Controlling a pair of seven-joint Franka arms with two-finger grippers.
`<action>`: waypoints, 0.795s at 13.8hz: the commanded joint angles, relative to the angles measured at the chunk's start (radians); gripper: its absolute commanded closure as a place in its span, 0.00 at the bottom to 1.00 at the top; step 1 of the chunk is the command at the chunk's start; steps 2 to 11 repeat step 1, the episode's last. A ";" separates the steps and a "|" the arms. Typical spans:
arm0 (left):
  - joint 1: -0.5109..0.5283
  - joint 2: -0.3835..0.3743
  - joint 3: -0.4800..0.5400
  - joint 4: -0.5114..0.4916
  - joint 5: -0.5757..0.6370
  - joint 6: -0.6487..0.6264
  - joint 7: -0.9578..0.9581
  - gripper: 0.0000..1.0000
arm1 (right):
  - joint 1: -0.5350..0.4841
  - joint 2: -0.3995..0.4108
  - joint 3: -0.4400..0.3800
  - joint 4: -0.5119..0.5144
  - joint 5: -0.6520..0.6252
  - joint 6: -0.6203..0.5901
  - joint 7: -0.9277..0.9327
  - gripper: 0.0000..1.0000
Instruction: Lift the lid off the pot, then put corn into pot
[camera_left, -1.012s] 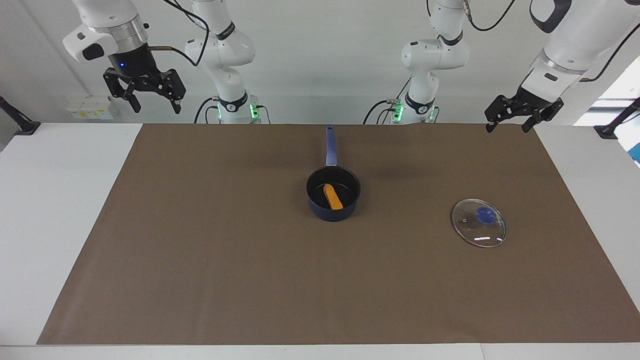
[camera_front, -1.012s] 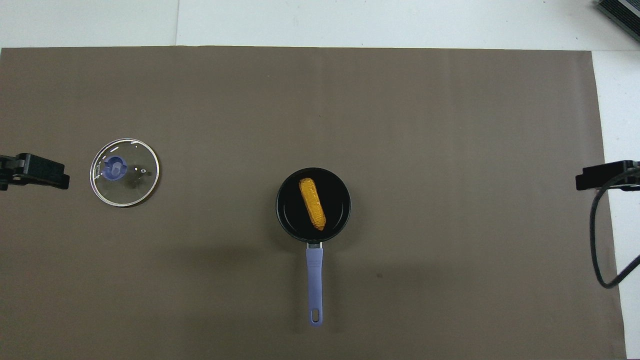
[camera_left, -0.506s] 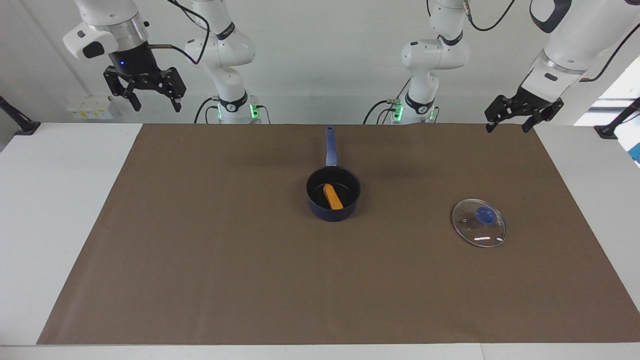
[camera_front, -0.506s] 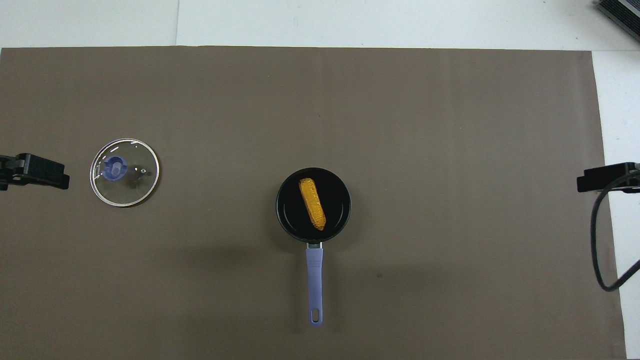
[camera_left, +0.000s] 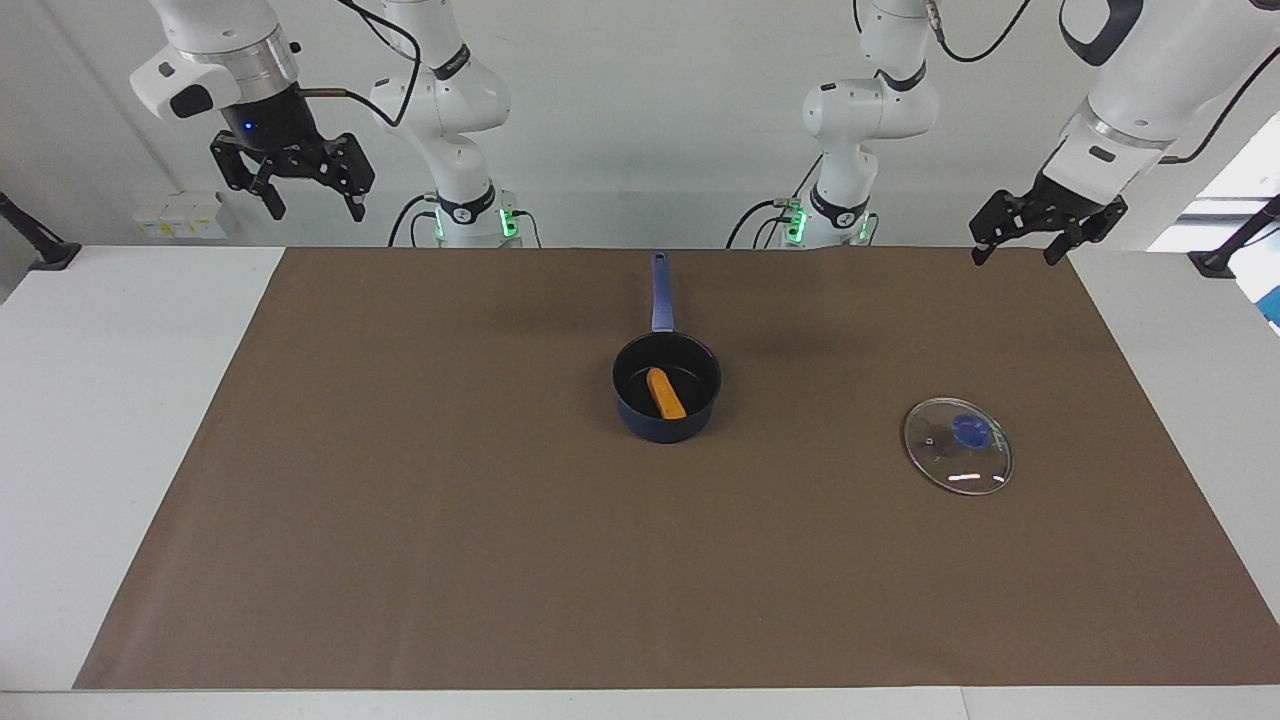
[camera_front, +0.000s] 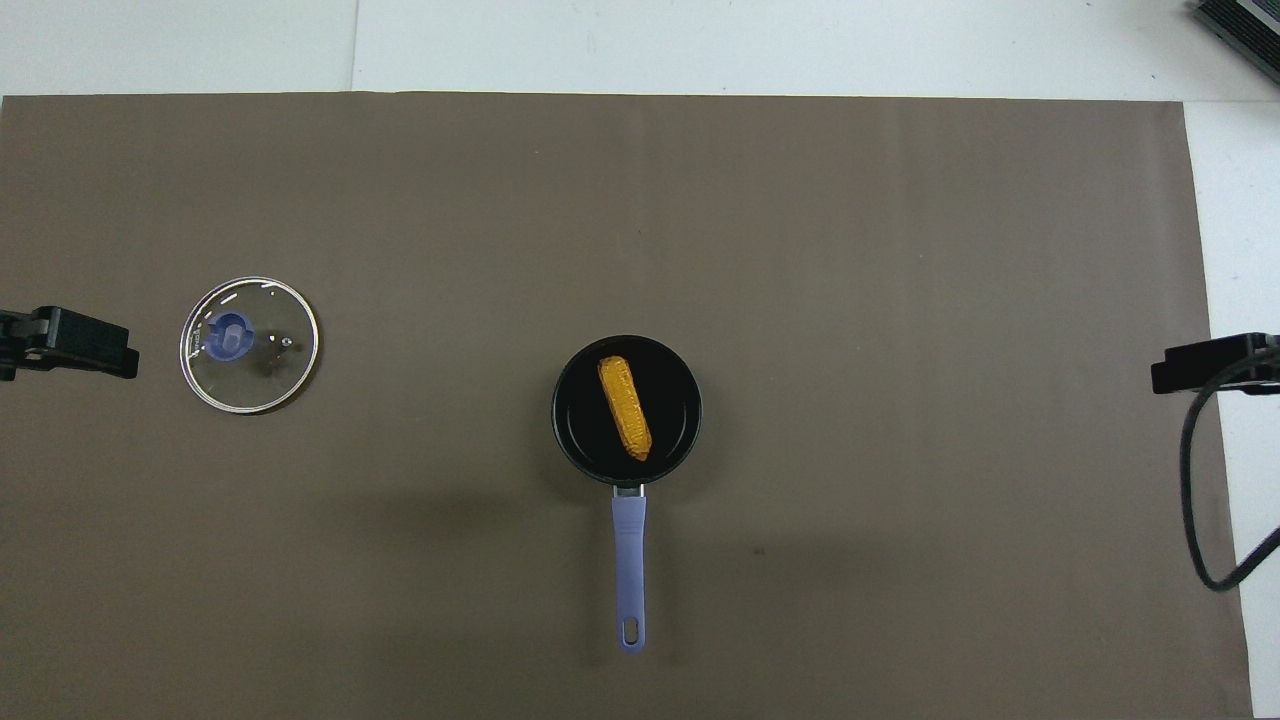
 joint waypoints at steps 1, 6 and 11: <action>0.001 -0.023 0.001 -0.031 0.005 0.023 0.004 0.00 | -0.012 -0.011 0.004 -0.002 -0.003 -0.012 -0.039 0.00; 0.001 -0.023 0.001 -0.031 0.005 0.023 0.004 0.00 | -0.012 -0.011 0.004 -0.002 -0.003 -0.012 -0.039 0.00; 0.001 -0.023 0.001 -0.031 0.005 0.023 0.004 0.00 | -0.012 -0.011 0.004 -0.002 -0.003 -0.012 -0.039 0.00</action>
